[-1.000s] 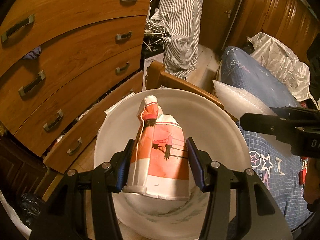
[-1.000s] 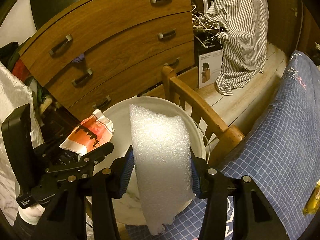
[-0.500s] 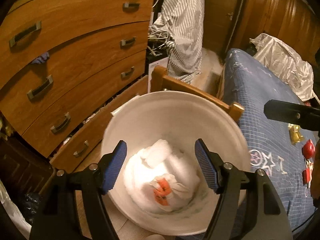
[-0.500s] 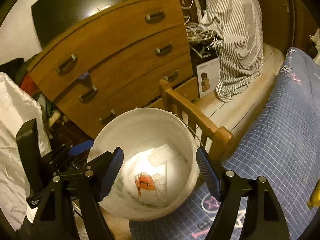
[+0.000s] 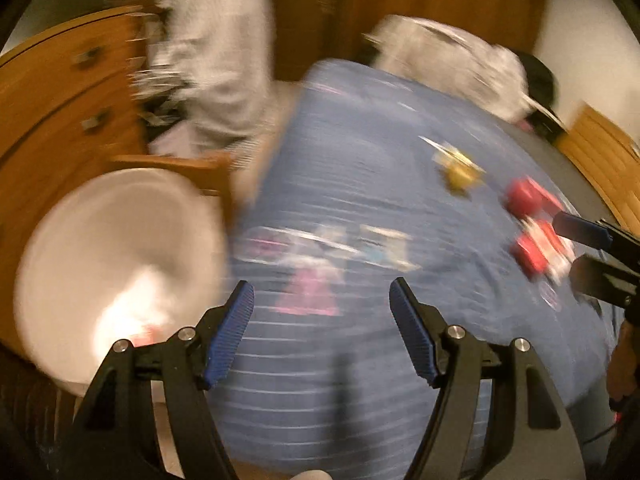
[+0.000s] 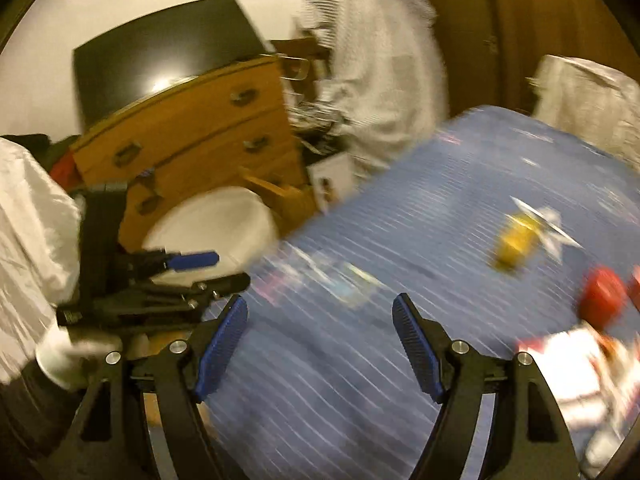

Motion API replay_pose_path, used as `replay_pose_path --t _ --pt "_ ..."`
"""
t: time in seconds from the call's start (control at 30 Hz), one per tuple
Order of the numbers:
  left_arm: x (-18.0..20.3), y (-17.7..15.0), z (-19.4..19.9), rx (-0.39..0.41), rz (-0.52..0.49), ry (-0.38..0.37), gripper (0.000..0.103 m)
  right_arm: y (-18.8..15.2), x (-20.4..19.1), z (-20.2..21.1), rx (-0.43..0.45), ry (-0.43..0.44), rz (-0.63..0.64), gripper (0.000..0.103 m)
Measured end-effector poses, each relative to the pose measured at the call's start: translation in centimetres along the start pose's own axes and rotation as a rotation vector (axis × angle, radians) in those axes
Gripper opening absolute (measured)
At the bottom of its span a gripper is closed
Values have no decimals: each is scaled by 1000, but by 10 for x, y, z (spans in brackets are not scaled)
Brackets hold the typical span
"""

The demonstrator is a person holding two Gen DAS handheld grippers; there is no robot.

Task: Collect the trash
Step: 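Move both open tools back over the trash on the bed, then grasp the white-and-grey wrapper packet with the right tool while the left tool grasps the white rolled bundle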

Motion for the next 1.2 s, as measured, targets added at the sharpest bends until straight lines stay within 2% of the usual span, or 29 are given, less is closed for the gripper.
replay_pose_path --t 0.1,0.23,0.37,0.47,0.57,0.7,0.77,0.87,0.9,1.0,1.07,1.13,1.17,1.2 --pt "64 -14 -39 -73 -97 -115 67 -47 77 28 -32 -110 -11 76" --pt "129 -30 -81 -161 -206 -223 67 -96 177 60 -99 -299 31 76" --pt "186 -45 -111 -232 -307 -320 67 -134 244 70 -217 -383 177 76" --pt "233 -46 -134 -270 -409 -375 67 -157 284 66 -316 -376 289 76" --pt "268 -39 -148 -287 -482 -429 67 -161 295 55 -356 -326 320 76" --pt "299 -24 -173 -314 -538 -454 67 -171 301 42 -377 -245 330 74" --pt "308 -17 -187 -331 -547 -450 67 -180 298 43 -385 -245 324 54" --pt "316 -13 -206 -356 -551 -430 67 -182 293 55 -376 -291 238 44" --pt "317 -13 -209 -361 -551 -427 67 -187 300 69 -375 -312 156 39" --pt "322 -15 -211 -371 -534 -428 67 -200 307 106 -358 -327 -32 38" --pt "325 -17 -206 -385 -501 -471 67 -213 312 121 -371 -302 -101 38" --pt "333 -25 -195 -438 -452 -578 64 -226 311 125 -398 -269 -118 40" --pt "336 -29 -192 -453 -459 -597 64 -233 309 128 -419 -250 -116 40" --pt "339 -34 -188 -446 -496 -576 64 -236 306 130 -427 -246 -103 41"
Point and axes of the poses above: each gripper's, at about its wrist camera, not at the fingertips, and z roughly against the way its jaws point, x to its right, y to its top, the point moved 5 cm from there along -z, roughly the way its jaws point, and after that the axes turned 12 degrees about -y, right-handed, at the moved point
